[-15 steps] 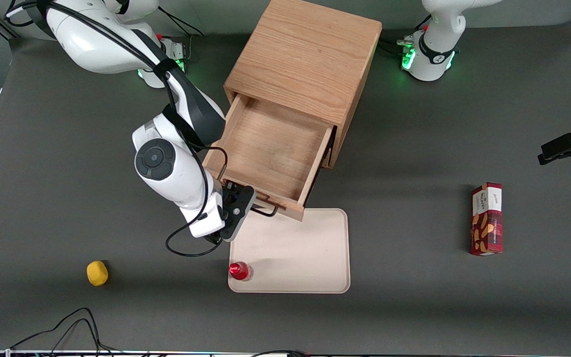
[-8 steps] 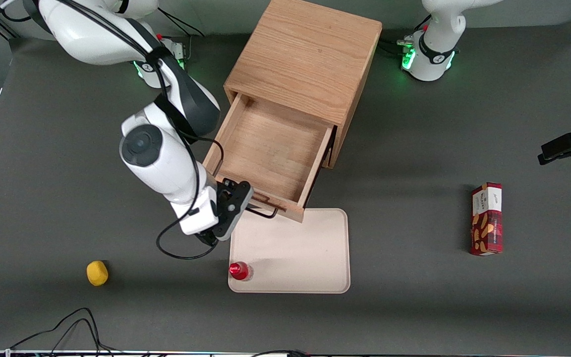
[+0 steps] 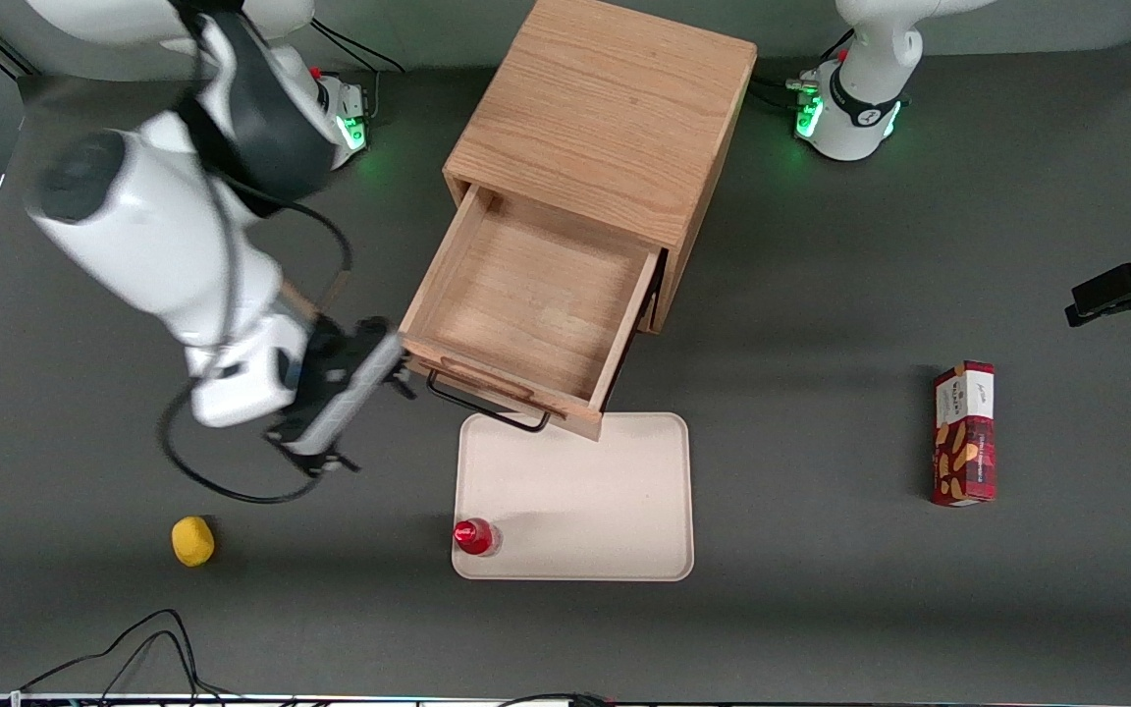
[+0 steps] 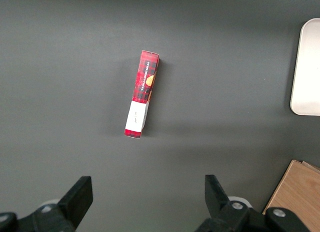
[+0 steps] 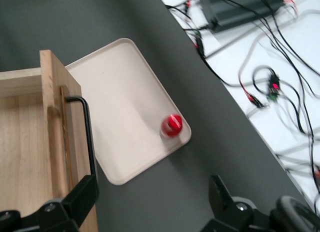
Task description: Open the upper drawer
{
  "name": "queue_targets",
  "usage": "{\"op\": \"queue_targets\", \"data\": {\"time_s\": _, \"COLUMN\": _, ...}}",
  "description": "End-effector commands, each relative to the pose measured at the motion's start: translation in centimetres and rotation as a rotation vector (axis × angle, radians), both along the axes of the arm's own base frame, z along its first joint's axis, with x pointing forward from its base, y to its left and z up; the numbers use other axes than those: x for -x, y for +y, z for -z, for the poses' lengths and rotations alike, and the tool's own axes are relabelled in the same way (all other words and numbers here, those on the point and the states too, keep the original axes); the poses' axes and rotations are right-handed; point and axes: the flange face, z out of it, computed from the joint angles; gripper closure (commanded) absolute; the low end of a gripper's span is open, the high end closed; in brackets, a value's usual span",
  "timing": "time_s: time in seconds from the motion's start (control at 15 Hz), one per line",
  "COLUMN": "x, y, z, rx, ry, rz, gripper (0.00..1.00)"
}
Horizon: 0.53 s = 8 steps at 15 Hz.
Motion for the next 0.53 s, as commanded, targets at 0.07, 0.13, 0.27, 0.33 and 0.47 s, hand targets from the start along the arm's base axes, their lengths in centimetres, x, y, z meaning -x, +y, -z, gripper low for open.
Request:
{"op": "queue_targets", "data": {"time_s": 0.07, "x": 5.0, "y": -10.3, "z": -4.2, "rx": 0.009, "ry": 0.068, "rz": 0.223, "gripper": 0.0}}
{"op": "queue_targets", "data": {"time_s": 0.13, "x": 6.0, "y": -12.3, "z": -4.7, "rx": 0.013, "ry": 0.086, "rz": 0.295, "gripper": 0.0}}
{"op": "queue_targets", "data": {"time_s": 0.27, "x": 7.7, "y": -15.7, "z": -5.4, "rx": 0.029, "ry": 0.144, "rz": 0.408, "gripper": 0.0}}
{"op": "queue_targets", "data": {"time_s": 0.33, "x": 8.4, "y": -16.8, "z": -5.7, "rx": 0.027, "ry": 0.178, "rz": 0.479, "gripper": 0.0}}
{"op": "queue_targets", "data": {"time_s": 0.47, "x": 9.5, "y": -19.0, "z": -6.4, "rx": 0.006, "ry": 0.25, "rz": 0.694, "gripper": 0.0}}
